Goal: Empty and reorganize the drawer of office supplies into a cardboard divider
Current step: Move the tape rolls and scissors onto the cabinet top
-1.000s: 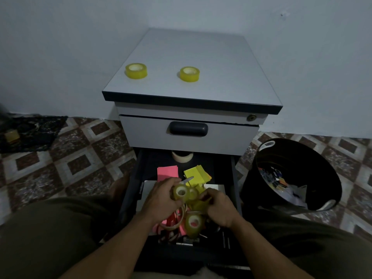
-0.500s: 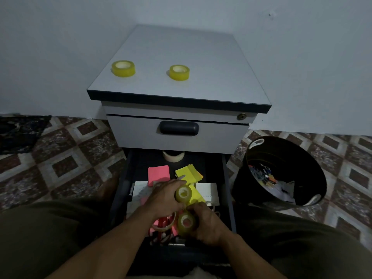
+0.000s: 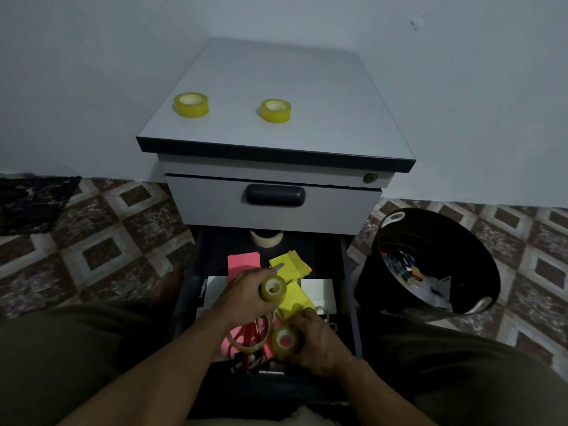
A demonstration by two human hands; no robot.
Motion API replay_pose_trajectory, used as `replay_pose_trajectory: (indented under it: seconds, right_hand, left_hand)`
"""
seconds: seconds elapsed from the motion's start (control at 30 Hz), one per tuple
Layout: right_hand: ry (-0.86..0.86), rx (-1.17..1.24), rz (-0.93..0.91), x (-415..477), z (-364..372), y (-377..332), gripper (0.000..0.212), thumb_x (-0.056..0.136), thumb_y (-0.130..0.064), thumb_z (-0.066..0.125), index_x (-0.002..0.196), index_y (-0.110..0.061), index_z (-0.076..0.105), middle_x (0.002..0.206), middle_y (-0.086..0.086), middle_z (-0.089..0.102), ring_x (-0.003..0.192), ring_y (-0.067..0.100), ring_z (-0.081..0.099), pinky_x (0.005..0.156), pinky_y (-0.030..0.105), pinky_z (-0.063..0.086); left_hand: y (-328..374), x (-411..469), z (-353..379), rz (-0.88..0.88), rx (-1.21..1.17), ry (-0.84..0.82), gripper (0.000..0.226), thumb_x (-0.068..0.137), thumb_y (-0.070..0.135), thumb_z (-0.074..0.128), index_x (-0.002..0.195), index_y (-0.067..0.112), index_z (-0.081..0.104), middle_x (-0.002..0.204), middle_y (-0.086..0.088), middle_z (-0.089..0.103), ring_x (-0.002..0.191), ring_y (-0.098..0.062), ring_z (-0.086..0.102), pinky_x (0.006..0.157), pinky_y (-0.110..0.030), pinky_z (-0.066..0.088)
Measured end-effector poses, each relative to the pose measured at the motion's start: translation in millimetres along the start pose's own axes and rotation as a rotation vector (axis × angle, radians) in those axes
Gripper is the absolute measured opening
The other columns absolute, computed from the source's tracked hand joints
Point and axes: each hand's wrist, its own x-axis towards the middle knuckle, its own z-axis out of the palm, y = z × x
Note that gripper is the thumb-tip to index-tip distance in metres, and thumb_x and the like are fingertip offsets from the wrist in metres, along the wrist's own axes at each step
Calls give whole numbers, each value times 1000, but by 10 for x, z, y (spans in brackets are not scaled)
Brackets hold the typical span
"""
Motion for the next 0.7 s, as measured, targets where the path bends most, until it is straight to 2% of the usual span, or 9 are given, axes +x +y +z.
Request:
replay_pose_trajectory:
  seconds: [0.13,0.23,0.3,0.33,0.4,0.47,0.53,0.63,0.7]
  right_hand:
    - [-26,20,20,-21,-117,-77,60,67,-37,82,120,-23,59,117,-2,48,107,18,52,92,23,45]
    - [0,140,51,-57,-341,-233,49,65,-25,81,109,-23,59,108,-4,56,97,11,58,83,27,51]
    - [21,271,50,-94,-525,-360,41,67,-7,81,102,-13,61,95,-8,60,80,-6,60,69,16,49]
    - [31,310,49,-113,-631,-432,38,68,-3,80,100,-10,61,88,-9,63,72,-9,60,64,12,46]
    - [74,360,37,-143,-851,-568,36,65,-5,81,95,-13,63,81,-8,68,69,-4,61,64,20,51]
    - [111,378,7,-169,-1096,-732,38,60,-11,81,92,-22,64,87,-5,71,76,9,66,74,33,56]
    - [139,351,-37,-189,-1363,-917,40,60,-16,84,93,-27,64,92,-5,72,84,16,69,78,38,58]
    - [215,303,-133,-205,-1804,-1257,39,65,-16,86,96,-25,64,90,-6,70,79,14,68,71,33,58]
    - [287,254,-188,-151,-2122,-1485,38,67,-18,86,97,-26,63,88,-7,69,74,9,66,64,25,54]
  left_hand:
    - [82,-73,-156,-24,-65,54,47,67,30,81,112,32,67,99,16,69,91,-2,66,82,-37,57]
    - [201,-133,-343,-15,-79,94,58,62,34,81,119,31,67,104,18,67,94,0,65,86,-36,57]
    - [346,-194,-521,7,-70,126,63,59,36,81,120,32,66,105,18,63,94,1,64,85,-33,57]
    - [444,-235,-623,31,-65,142,60,59,36,81,117,35,66,104,18,62,93,1,64,84,-31,56]
    - [620,-322,-848,87,-48,174,53,62,35,83,111,42,65,101,17,63,92,0,64,82,-27,55]
    - [800,-416,-1108,125,-34,191,52,65,35,85,113,38,66,104,18,65,96,1,63,82,-23,54]
    - [989,-481,-1381,152,1,206,52,67,34,87,114,35,66,104,20,67,95,3,63,79,-17,52]
    - [1250,-479,-1803,156,10,310,51,66,25,90,107,40,64,96,24,67,85,10,62,69,-6,47]
    - [1403,-391,-2093,148,-10,368,47,62,28,90,100,39,65,90,24,69,85,10,63,68,-5,45]
